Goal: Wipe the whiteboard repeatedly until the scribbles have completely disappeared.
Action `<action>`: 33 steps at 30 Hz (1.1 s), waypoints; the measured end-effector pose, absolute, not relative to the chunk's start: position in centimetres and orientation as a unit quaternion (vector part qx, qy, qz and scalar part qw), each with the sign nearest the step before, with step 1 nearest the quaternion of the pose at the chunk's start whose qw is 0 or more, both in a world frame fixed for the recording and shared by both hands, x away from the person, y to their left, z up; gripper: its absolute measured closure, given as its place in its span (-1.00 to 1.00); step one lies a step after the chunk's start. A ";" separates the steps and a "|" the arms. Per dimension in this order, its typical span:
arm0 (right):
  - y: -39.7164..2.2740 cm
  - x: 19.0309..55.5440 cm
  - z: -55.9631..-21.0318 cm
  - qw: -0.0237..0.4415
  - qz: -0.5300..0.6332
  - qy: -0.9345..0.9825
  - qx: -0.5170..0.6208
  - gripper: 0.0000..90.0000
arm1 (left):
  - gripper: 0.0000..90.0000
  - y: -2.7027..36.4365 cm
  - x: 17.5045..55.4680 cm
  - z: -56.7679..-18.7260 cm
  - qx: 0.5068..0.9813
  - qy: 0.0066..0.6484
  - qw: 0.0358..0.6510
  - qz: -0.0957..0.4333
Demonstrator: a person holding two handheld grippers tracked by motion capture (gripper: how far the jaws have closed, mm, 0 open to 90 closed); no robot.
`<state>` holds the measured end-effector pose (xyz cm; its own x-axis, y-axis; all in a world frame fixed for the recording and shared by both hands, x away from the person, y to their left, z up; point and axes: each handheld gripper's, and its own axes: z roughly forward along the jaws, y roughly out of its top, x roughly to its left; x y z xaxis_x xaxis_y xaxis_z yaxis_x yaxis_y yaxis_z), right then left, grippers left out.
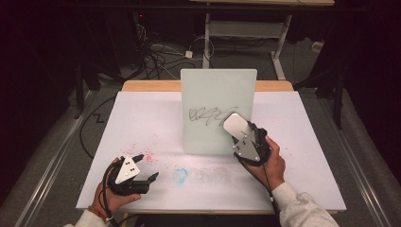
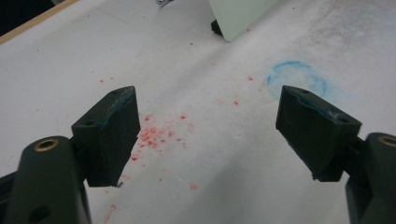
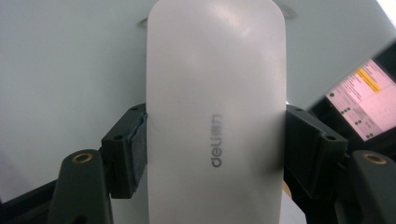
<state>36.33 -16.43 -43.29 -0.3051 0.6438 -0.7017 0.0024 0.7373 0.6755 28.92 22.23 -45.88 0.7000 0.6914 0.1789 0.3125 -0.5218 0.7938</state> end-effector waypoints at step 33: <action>-11.7 36.1 -44.3 0.544 0.317 0.753 0.193 -0.31 | -0.54 22.0 29.0 -45.8 0.837 0.289 0.392 0.249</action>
